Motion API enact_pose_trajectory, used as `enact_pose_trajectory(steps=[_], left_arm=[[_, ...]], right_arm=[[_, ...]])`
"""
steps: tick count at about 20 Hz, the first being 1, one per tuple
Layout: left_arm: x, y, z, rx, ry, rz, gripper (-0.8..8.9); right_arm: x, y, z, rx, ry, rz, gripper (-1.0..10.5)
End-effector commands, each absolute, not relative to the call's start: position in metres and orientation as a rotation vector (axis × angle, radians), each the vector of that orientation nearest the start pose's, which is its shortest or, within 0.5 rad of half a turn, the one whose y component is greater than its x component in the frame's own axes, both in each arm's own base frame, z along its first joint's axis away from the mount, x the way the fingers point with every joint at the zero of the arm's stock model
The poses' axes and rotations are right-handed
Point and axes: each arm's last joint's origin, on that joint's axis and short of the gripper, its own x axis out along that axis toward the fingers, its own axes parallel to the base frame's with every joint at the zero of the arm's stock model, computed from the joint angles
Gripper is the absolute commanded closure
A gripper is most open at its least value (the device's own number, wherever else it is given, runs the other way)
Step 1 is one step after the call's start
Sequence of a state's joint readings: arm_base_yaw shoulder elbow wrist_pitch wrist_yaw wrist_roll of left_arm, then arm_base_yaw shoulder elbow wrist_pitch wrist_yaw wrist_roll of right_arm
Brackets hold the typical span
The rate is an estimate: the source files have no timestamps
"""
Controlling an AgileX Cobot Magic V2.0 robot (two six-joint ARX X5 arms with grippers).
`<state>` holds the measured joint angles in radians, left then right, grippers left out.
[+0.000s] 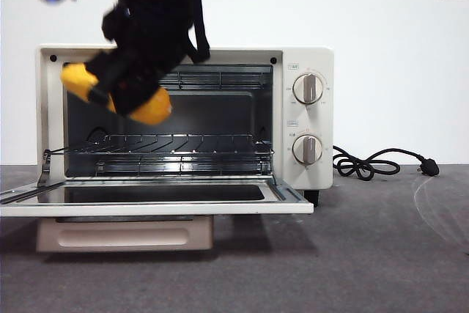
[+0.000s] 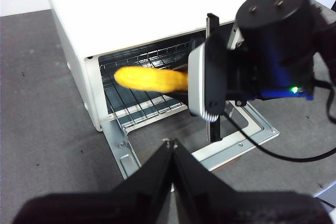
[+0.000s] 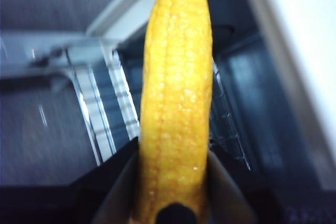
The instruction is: Take the corn from the table,put the corn in the oven
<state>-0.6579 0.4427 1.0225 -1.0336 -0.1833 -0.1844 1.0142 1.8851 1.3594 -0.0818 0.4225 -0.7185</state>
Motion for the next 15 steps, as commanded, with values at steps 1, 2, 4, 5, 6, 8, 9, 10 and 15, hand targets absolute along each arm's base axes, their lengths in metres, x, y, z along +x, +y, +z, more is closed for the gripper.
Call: enact_pose_trajectory(steps=[1,2,4,5,6,8,9,10,15], left_arm=[[0.034,-0.020,0.357,0.003,0.457,-0.422,8.19],[0.034,-0.020,0.357,0.003,0.457,-0.422,8.19],[0.034,-0.020,0.357,0.003,0.457,-0.422,8.19],[0.034,-0.020,0.357,0.003,0.457,-0.422,8.19],[0.034,-0.020,0.357,0.003,0.457,-0.422,8.19],[0.034,-0.020,0.357,0.003,0.457,-0.422,8.19],[0.034,-0.020,0.357,0.003,0.456,-0.422,8.19],[0.034,-0.020,0.357,0.003,0.456,-0.422,8.19],[0.034,-0.020,0.357,0.003,0.456,-0.422,8.19]], right_arm=[[0.239,0.352,0.217,-1.163,0.257,0.711,9.6],[0.243,0.351,0.212,-1.172,0.271,0.694,9.6],[0.249,0.348,0.207,-1.185,0.294,0.662,9.6],[0.251,0.347,0.205,-1.190,0.303,0.653,9.6],[0.254,0.345,0.203,-1.191,0.312,0.644,9.6],[0.258,0.343,0.202,-1.190,0.319,0.634,9.6],[0.259,0.342,0.202,-1.188,0.320,0.631,9.5],[0.260,0.342,0.202,-1.186,0.320,0.634,9.3],[0.263,0.339,0.202,-1.157,0.335,0.620,6.6]])
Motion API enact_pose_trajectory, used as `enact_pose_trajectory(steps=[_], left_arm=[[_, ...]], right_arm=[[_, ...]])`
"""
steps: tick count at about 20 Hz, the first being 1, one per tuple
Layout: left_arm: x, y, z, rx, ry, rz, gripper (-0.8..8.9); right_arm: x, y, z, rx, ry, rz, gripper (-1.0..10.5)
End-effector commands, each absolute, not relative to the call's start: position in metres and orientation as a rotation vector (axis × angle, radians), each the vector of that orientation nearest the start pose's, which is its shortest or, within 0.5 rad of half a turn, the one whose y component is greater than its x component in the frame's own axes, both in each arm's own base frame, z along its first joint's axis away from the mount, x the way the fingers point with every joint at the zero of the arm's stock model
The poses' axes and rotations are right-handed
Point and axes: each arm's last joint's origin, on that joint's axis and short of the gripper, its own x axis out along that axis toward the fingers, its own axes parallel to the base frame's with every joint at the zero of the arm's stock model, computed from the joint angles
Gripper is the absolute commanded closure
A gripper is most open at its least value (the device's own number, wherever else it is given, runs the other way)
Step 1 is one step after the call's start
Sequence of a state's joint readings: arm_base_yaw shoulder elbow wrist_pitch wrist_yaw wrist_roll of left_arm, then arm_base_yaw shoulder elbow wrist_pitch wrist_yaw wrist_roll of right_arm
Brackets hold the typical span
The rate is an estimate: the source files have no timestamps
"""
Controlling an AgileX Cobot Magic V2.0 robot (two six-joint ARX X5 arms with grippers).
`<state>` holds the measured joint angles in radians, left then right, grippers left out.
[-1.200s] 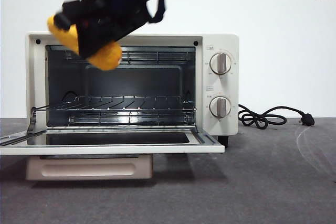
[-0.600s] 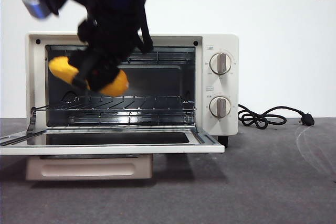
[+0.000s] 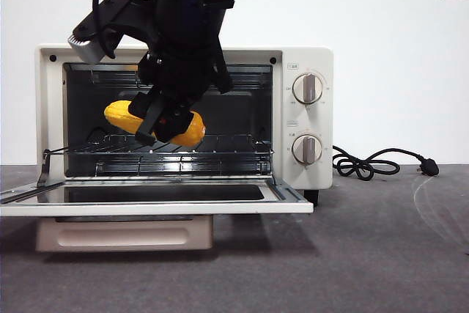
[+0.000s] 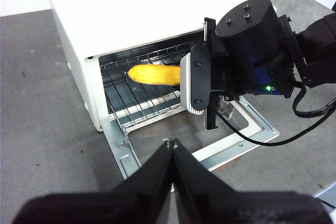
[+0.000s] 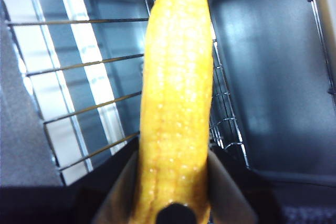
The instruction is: Take the corn from the table,put the corn in the oven
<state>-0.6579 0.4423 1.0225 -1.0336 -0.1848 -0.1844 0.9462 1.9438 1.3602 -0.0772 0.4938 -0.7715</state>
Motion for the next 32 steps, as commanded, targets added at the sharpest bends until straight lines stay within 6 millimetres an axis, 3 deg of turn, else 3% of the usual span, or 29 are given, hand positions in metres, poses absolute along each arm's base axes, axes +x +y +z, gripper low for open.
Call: enact_pose_trajectory(steps=[1,4,9,21,29,32], left_arm=[[0.034,-0.020,0.357,0.003,0.456,-0.422,8.19],[0.034,-0.020,0.357,0.003,0.456,-0.422,8.19],[0.034,-0.020,0.357,0.003,0.456,-0.422,8.19],[0.035,-0.018,0.358,0.024,0.442,-0.373,8.19],[0.037,-0.017,0.360,0.060,0.398,-0.287,8.19],[0.040,-0.018,0.364,0.082,0.358,-0.272,8.20]], right_arm=[[0.263,0.339,0.202,-1.149,0.339,0.618,6.4],[0.263,0.339,0.202,-1.123,0.345,0.613,6.1],[0.263,0.339,0.202,-1.086,0.358,0.598,4.4],[0.243,0.348,0.209,-1.084,0.354,0.561,4.5],[0.209,0.356,0.230,-1.053,0.339,0.578,4.6],[0.190,0.356,0.242,-1.044,0.340,0.609,5.4]])
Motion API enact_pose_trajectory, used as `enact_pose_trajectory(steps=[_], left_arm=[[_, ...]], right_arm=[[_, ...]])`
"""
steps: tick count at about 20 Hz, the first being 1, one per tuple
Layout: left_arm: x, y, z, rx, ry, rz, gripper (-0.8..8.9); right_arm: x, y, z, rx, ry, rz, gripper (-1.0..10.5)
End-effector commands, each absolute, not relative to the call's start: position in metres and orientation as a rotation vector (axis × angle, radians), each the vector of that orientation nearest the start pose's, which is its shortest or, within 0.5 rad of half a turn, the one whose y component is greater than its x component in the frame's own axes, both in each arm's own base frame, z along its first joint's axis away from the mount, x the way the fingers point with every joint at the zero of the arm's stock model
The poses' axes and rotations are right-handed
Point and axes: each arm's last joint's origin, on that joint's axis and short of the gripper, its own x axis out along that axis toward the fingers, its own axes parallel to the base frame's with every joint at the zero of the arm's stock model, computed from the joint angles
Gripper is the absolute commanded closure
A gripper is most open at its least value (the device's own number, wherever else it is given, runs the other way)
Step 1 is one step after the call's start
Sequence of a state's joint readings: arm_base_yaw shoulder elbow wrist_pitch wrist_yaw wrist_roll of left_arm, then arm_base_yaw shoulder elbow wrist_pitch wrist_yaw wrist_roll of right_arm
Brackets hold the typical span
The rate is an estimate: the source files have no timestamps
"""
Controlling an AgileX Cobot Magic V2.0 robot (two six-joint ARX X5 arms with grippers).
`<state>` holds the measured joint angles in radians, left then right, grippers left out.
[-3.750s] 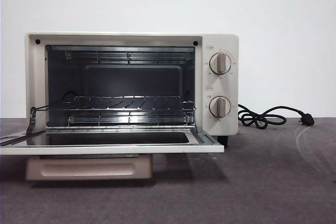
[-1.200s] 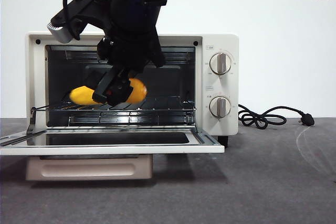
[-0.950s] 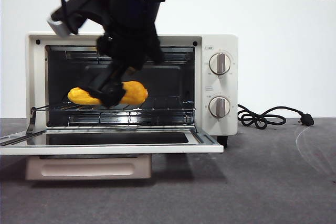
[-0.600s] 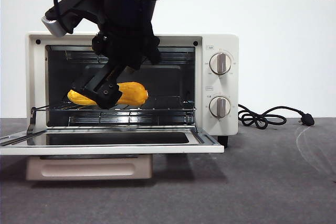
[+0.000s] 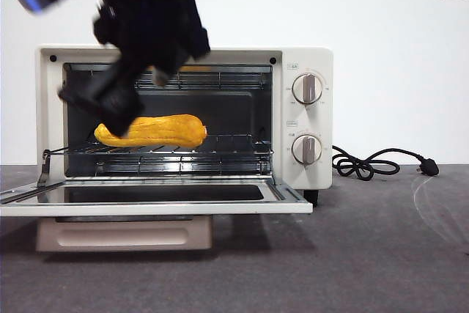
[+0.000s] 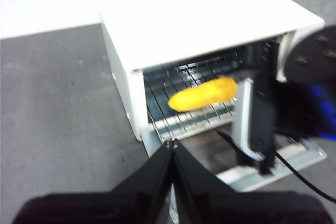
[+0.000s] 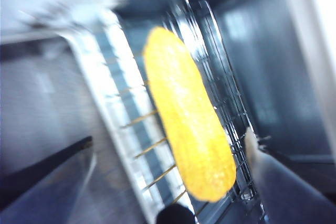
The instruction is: Take the corn from the table,put the corn in the oven
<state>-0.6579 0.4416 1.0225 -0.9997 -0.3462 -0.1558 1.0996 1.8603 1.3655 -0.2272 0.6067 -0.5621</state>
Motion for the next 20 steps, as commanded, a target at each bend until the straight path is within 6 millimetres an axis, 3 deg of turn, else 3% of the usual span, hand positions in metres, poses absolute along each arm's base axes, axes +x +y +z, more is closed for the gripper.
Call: enact_pose_trajectory(steps=[1,6,11,16,20], left_arm=[[0.041,-0.019,0.365,0.091,0.348,-0.271,8.20],[0.054,-0.029,0.369,0.142,0.331,-0.282,8.20],[0.080,-0.049,0.366,0.225,0.384,-0.297,8.20],[0.110,-0.072,0.355,0.320,0.484,-0.314,8.21],[0.131,-0.089,0.341,0.321,0.603,-0.479,8.22]], right_arm=[[0.184,0.355,0.246,-1.041,0.342,0.618,5.5],[0.151,0.345,0.270,-0.995,0.376,0.683,6.7],[0.117,0.323,0.297,-0.981,0.436,0.806,9.7],[0.093,0.295,0.324,-0.917,0.481,0.836,9.6],[0.083,0.269,0.343,-0.821,0.543,0.905,9.6]])
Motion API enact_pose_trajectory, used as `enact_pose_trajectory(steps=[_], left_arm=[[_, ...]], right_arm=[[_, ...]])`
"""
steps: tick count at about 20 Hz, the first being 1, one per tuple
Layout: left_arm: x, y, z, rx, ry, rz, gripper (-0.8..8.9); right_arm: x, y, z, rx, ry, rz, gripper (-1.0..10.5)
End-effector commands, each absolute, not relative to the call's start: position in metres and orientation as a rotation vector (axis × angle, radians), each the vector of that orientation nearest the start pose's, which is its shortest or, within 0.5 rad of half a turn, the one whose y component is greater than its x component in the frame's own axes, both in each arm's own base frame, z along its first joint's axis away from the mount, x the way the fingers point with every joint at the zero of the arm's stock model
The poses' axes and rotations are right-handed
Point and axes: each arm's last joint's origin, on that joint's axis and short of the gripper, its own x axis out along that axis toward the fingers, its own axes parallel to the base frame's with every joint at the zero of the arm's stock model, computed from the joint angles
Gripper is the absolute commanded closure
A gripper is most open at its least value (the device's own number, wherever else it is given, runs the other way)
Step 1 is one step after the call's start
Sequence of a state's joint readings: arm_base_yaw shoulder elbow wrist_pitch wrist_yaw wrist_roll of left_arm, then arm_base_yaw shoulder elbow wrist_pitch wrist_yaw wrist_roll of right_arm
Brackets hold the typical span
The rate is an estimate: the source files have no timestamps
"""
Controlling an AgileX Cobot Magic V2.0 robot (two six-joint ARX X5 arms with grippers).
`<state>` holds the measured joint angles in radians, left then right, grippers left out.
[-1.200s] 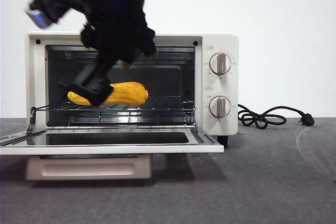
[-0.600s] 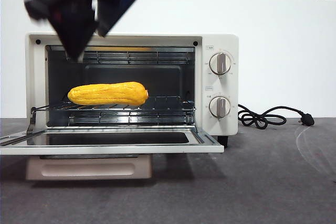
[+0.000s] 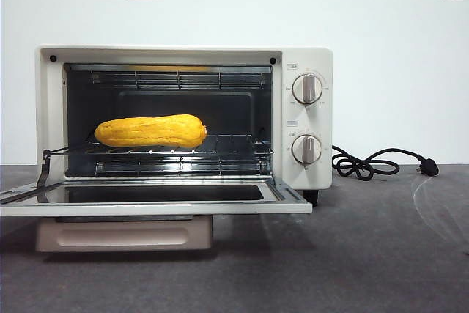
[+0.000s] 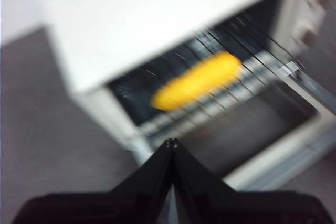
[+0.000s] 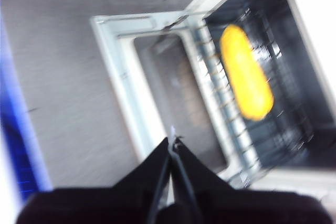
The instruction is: Take the corn from the table,put the corn in the oven
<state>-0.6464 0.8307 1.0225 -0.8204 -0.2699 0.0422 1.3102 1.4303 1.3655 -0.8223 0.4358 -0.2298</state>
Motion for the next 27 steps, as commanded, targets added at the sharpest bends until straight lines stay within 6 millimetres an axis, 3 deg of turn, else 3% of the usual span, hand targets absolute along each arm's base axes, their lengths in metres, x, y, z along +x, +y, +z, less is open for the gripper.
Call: enact_pose_trajectory(steps=[1,6,9,13,15,18,22,27], left_arm=[[0.134,-0.091,0.338,0.312,0.626,-0.527,8.22],[0.154,-0.089,0.328,0.225,0.721,-0.678,8.22],[0.162,-0.078,0.321,0.150,0.757,-0.692,8.22],[0.170,-0.055,0.305,0.031,0.809,-0.663,8.22],[0.172,-0.037,0.286,-0.057,0.855,-0.627,8.22],[0.174,-0.011,0.261,-0.164,0.895,-0.520,8.22],[0.176,0.020,0.247,-0.310,0.898,-0.432,8.22],[0.198,0.031,0.219,-0.391,1.026,-0.398,8.22]], right_arm=[[0.082,0.264,0.346,-0.800,0.556,0.922,9.6],[0.084,0.233,0.365,-0.722,0.574,0.949,9.6],[0.093,0.214,0.375,-0.643,0.599,0.986,9.6],[0.110,0.191,0.385,-0.511,0.626,1.030,9.6],[0.124,0.177,0.388,-0.428,0.651,1.038,9.6],[0.143,0.159,0.387,-0.342,0.704,1.054,9.6],[0.156,0.139,0.381,-0.264,0.782,1.187,9.6],[0.165,0.121,0.379,-0.258,0.805,1.142,9.6]])
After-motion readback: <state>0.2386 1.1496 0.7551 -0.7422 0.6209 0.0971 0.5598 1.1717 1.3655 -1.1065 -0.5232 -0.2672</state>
